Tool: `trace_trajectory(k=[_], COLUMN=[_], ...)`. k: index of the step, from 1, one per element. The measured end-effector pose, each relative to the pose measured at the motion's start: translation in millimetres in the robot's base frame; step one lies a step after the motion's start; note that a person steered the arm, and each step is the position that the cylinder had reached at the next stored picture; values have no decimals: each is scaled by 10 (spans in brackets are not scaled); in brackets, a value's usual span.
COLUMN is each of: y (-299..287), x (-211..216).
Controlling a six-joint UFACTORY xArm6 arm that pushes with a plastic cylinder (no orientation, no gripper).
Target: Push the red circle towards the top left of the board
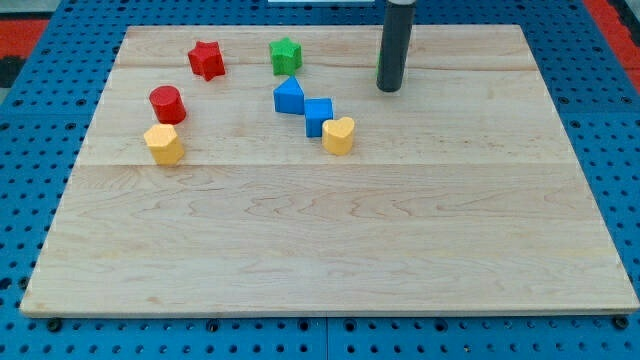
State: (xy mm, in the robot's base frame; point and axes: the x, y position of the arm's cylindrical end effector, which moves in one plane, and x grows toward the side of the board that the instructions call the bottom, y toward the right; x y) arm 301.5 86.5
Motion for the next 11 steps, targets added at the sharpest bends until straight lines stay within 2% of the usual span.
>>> trace_trajectory(k=[1,2,3,4,5,6,7,8,10,11], y=[56,89,-258,-1314,-2163,-2178,-2919,-3132,-3178,-2962], x=[-226,252,1230,1890,1703,1142,699,386,-45,262])
